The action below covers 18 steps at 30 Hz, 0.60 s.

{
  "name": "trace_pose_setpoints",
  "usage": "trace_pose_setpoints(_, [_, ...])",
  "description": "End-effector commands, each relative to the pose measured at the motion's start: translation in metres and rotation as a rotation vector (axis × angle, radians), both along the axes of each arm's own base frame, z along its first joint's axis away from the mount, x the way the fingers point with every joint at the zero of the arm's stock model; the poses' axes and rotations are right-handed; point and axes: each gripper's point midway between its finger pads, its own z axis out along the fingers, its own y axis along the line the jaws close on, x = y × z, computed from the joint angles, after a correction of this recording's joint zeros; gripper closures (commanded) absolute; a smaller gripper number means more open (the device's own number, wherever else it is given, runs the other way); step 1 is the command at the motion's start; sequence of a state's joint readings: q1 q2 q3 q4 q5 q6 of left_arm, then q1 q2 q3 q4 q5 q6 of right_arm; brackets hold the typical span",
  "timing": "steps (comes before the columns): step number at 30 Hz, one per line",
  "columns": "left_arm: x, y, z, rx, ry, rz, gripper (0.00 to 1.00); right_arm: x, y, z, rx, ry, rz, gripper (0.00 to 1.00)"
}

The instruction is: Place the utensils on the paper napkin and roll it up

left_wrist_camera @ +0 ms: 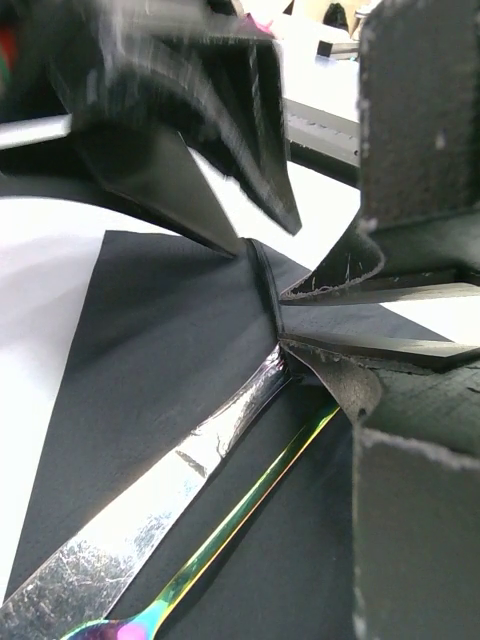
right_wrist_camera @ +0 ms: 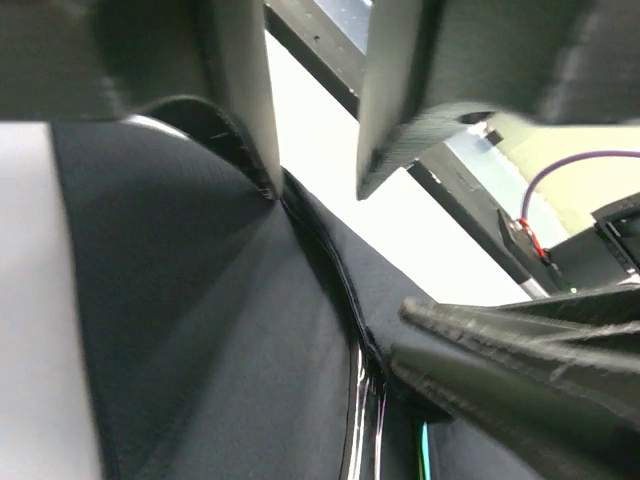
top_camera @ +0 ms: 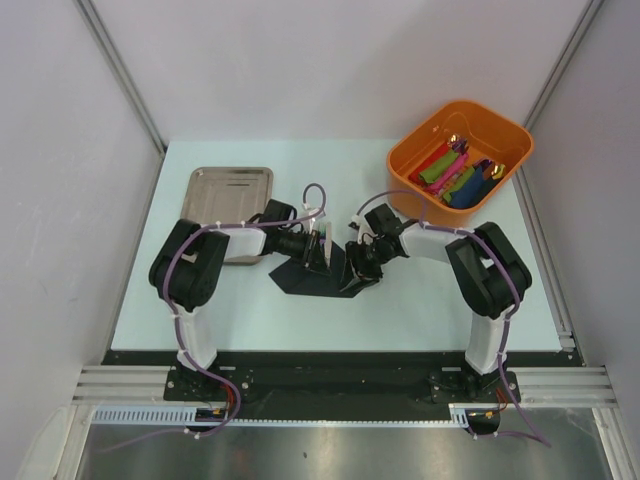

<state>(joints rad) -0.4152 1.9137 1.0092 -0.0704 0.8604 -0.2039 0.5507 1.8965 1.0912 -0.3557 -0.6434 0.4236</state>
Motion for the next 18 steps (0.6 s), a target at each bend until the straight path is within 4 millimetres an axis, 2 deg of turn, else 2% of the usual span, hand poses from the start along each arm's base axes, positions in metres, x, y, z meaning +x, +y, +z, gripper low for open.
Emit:
trace_pose_setpoints(1, [0.001,-0.001,-0.001,-0.031,0.003,-0.003,0.79,0.025,-0.016,0.031,-0.032,-0.136,-0.026,0.48])
trace_pose_setpoints(5, [0.003,0.0,-0.003,-0.025,0.003,0.001,0.8,0.033,-0.032,0.032,-0.098,-0.183,-0.049,0.38])
trace_pose_setpoints(9, [0.004,0.0,-0.003,-0.024,0.001,-0.001,0.8,0.035,-0.044,0.025,-0.166,-0.197,-0.06,0.26])
trace_pose_setpoints(18, [0.006,0.003,-0.006,-0.022,0.003,0.008,0.81,0.044,-0.058,0.003,-0.28,-0.198,-0.092,0.28])
